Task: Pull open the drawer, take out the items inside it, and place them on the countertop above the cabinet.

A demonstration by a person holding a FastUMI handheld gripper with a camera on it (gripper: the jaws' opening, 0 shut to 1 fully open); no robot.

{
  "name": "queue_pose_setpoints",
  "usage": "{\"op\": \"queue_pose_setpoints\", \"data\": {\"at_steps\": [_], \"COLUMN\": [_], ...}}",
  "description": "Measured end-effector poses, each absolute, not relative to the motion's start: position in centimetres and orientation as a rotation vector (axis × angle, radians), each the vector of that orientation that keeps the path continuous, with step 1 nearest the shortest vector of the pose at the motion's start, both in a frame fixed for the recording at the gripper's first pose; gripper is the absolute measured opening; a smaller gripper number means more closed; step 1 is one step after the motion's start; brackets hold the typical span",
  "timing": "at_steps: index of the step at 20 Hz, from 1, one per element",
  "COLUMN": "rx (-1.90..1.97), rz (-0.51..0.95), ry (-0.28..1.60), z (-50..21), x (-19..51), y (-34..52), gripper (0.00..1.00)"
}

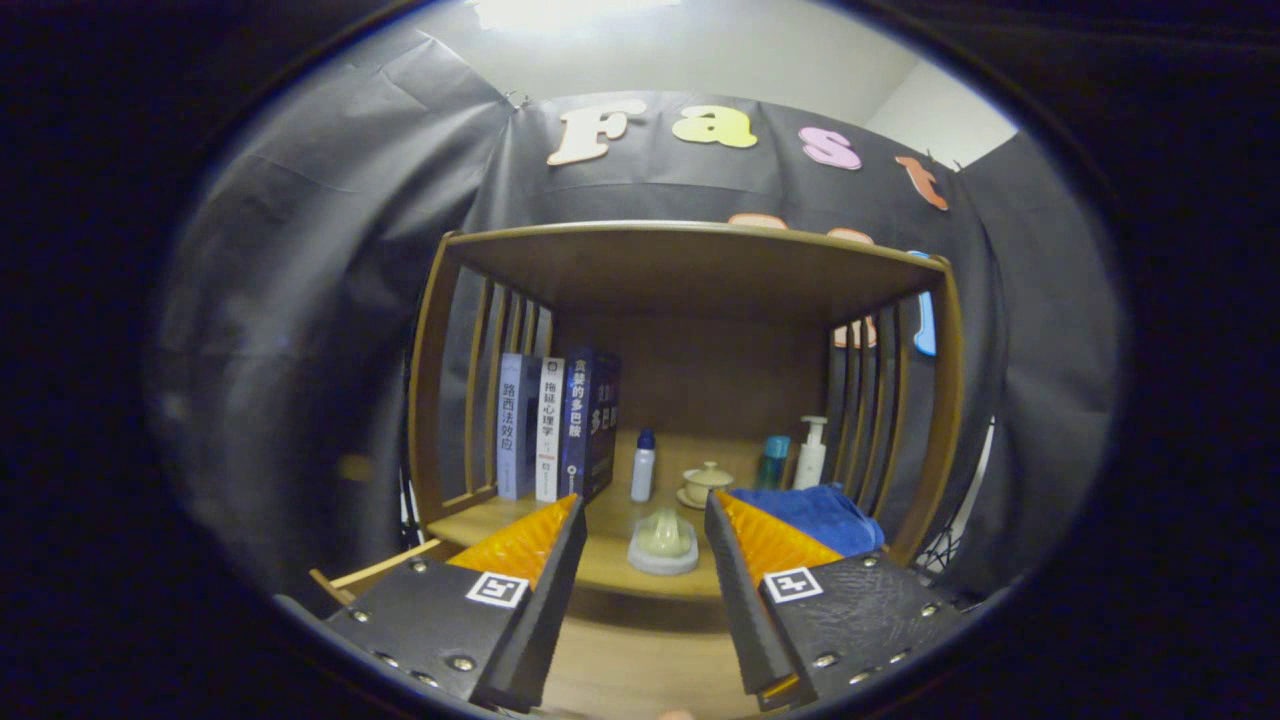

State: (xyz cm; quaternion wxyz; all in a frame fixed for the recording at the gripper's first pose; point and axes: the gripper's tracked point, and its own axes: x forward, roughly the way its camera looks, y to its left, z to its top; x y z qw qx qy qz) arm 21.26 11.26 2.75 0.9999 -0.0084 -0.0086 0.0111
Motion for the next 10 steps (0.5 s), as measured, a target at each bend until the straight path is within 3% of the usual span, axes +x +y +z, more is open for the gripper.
{"op": "queue_pose_setpoints", "data": {"at_steps": [2,9,10], "rx": [-0.018,0.024,0.033], "rz": [-0.001,0.013,0.023], "ry": [0.003,0.066,0.083], "z": [1.1,-3.6,-4.5], "x": [18.5,12.6,12.2], "y": [11.0,12.3,12.6], "gripper": [0.71,0.45,0.57]}}
